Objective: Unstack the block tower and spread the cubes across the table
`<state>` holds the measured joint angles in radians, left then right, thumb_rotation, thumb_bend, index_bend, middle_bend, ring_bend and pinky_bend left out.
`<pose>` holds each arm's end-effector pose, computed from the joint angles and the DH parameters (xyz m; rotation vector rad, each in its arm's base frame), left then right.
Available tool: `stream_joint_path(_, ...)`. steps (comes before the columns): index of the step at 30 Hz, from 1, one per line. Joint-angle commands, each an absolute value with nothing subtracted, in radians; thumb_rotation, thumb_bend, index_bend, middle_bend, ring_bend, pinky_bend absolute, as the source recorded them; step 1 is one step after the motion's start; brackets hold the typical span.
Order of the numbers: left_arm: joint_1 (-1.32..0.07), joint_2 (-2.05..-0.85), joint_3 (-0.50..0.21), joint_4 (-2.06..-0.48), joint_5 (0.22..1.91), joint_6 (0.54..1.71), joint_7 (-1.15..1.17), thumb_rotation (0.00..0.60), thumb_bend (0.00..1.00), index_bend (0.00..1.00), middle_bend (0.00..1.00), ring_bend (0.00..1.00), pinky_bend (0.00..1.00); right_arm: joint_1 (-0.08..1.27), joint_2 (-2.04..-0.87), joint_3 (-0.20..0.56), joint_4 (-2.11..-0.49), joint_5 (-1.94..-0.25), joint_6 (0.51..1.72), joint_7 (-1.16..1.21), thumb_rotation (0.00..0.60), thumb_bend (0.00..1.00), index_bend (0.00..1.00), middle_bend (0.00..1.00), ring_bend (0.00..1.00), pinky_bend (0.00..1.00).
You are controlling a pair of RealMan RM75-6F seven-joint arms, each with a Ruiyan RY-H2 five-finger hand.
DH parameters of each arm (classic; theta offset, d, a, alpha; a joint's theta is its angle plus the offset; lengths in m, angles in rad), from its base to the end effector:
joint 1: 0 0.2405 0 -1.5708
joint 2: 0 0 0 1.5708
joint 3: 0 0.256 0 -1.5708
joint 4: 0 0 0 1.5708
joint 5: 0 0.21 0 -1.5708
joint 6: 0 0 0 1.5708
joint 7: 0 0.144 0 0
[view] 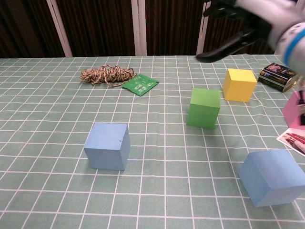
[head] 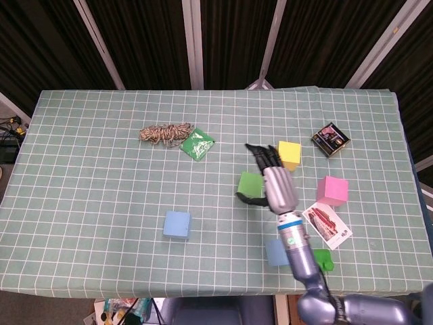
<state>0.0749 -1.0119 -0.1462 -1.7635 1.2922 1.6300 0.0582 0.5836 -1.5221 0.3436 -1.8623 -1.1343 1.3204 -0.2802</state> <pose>-0.3259 0.1427 0.2212 -1.0124 -0.8750 -0.8006 -0.0971 -0.3086 0.0576 1.3861 -1.1532 1.4325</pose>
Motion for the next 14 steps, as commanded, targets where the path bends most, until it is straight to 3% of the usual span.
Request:
stream_joint_path(1, 0.065, -1.030, -0.129, -1.768, 1.321, 1.625, 0.100, 0.600, 0.19, 0.18, 0.00, 0.00, 0.08, 0.390, -1.230, 0.201, -1.976, -1.303, 1.375, -0.257, 0.600, 0.17, 0.13, 0.18, 0.10, 0.00)
stream_joint_path(7, 0.057, -1.045, -0.099, -1.766, 1.376, 1.619, 0.134, 0.600, 0.19, 0.18, 0.00, 0.00, 0.08, 0.248, -1.116, 0.057, -1.961, -1.473, 1.492, -0.227, 0.600, 0.17, 0.12, 0.13, 0.07, 0.00)
stream_joint_path(14, 0.052, -1.040, -0.099, -1.744, 1.385, 1.614, 0.111, 0.600, 0.19, 0.18, 0.00, 0.00, 0.08, 0.122, -1.082, -0.031, -1.854, -1.559, 1.611, -0.176, 0.600, 0.17, 0.11, 0.11, 0.04, 0.00)
